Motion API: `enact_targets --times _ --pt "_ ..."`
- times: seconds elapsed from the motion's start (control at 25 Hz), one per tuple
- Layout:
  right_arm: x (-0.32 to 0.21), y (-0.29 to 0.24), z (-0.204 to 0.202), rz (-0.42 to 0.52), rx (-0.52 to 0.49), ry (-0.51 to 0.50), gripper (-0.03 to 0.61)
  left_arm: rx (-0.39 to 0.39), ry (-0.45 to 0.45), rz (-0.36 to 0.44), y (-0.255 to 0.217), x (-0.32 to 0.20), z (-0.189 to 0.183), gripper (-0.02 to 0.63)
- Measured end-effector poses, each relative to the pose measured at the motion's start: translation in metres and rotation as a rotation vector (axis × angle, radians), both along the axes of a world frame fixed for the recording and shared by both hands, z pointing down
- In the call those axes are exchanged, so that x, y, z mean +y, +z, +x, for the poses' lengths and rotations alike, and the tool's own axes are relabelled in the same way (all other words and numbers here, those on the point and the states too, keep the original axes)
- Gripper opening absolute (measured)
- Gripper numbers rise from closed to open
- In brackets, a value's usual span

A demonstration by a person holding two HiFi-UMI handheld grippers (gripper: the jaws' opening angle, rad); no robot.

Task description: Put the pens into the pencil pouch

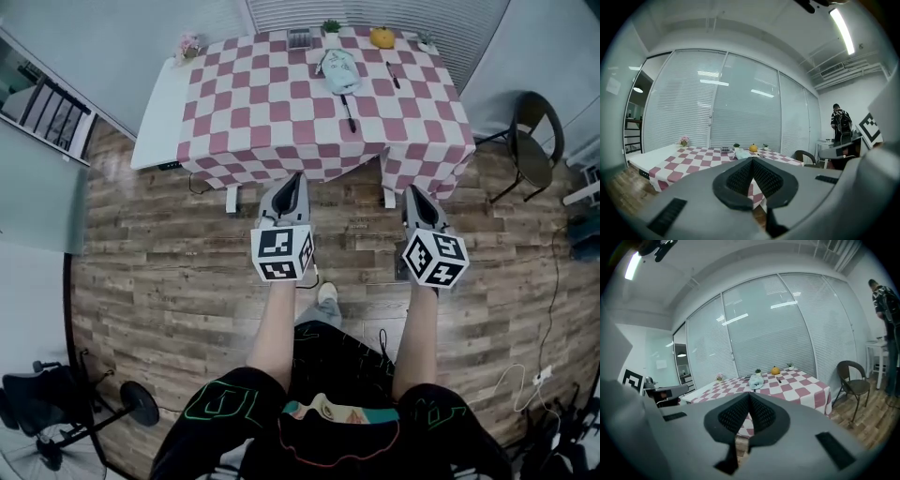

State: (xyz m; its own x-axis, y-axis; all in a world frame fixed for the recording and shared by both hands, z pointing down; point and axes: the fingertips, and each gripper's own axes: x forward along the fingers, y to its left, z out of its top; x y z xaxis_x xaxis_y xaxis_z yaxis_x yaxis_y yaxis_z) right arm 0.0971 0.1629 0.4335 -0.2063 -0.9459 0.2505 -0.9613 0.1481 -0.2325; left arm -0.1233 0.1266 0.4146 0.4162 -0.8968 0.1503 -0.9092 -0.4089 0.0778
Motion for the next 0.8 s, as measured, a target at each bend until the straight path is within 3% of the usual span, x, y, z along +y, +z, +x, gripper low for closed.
enact_targets --times 0.48,0.8 --pt "-0.086 -0.037 -0.013 0.034 0.186 -0.036 0.002 0.175 -0.037 -0.018 0.010 -0.088 -0.013 -0.002" --pt "-0.116 -0.061 -0.021 0.078 0.249 -0.046 0.002 0.220 -0.045 -0.002 -0.006 -0.128 -0.023 -0.002"
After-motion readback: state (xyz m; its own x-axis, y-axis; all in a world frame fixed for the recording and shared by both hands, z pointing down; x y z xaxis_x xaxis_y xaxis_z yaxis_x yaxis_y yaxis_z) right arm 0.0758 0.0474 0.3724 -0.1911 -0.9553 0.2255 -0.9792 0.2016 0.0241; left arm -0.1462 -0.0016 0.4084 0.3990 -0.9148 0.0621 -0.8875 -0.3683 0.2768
